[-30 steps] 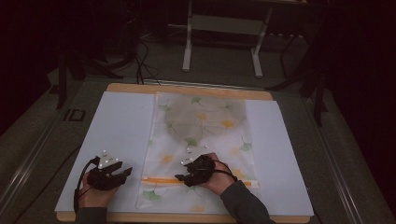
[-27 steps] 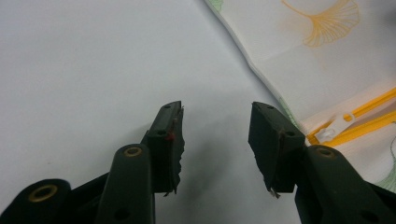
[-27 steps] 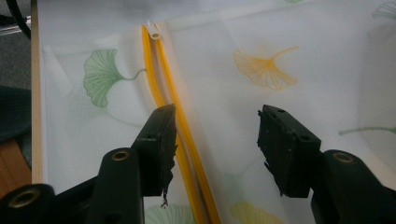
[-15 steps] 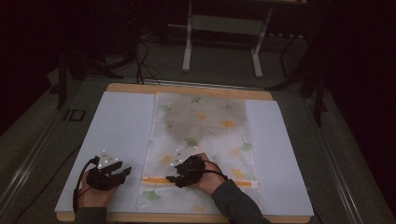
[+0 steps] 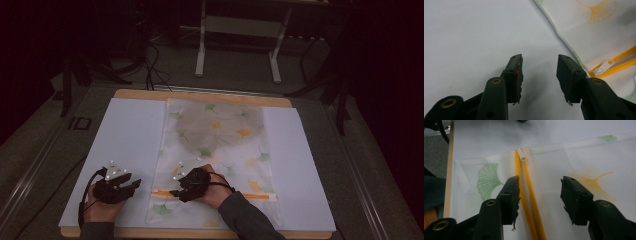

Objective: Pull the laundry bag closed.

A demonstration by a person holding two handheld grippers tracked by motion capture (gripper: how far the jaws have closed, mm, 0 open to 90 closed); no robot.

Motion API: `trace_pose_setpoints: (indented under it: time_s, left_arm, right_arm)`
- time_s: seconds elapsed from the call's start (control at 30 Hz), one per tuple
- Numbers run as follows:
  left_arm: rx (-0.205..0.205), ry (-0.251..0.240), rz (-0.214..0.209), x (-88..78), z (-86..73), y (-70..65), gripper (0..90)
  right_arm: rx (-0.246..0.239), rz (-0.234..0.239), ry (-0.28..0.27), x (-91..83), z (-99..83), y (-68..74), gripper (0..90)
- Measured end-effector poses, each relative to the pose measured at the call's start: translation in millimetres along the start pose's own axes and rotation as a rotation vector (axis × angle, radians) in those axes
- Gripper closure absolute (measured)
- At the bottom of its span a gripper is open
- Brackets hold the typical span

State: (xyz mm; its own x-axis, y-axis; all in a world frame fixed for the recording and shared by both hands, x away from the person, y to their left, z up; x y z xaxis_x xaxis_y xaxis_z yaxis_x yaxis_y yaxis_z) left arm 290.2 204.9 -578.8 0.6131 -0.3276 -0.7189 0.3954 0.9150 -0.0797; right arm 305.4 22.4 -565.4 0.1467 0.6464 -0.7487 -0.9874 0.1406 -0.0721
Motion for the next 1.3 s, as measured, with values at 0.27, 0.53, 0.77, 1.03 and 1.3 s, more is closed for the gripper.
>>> trace_pose_setpoints:
  time_s: [0.27,0.53,0.77,1.03,1.3]
  left_arm:
    - [0.000,0.002,0.002,-0.1,-0.2,0.2,56.4]
    - [-0.005,0.002,0.008,-0.6,-0.4,1.7,56.4]
    - [-0.005,0.004,0.009,-0.7,-0.6,2.2,56.4]
    - [-0.003,0.006,0.013,-0.8,-0.7,2.6,56.1]
    - [-0.005,0.007,0.013,-0.5,-0.9,2.8,55.9]
  right_arm:
    - [-0.009,0.021,-0.002,8.7,3.4,2.5,56.0]
    - [-0.012,0.042,-0.011,15.1,9.4,6.4,59.7]
    - [-0.025,0.070,0.002,22.2,12.3,10.5,66.8]
    - [-0.032,0.092,-0.002,30.6,16.2,13.4,72.3]
    - [-0.021,0.102,-0.010,40.9,23.1,14.5,72.5]
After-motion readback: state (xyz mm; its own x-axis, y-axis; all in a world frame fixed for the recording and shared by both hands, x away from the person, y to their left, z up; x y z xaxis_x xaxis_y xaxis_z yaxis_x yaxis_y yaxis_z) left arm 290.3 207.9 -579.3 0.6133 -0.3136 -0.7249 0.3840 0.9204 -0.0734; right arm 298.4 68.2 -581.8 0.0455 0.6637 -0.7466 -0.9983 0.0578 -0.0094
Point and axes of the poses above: each handheld gripper's, and its own axes: x roughly forward along the jaws, z roughly out of its top, y roughly to its left, the point moved 8 cm from there along x, roughly forward along the jaws, and after that the axes turned 4 degrees about -x, right-handed, at the moved point
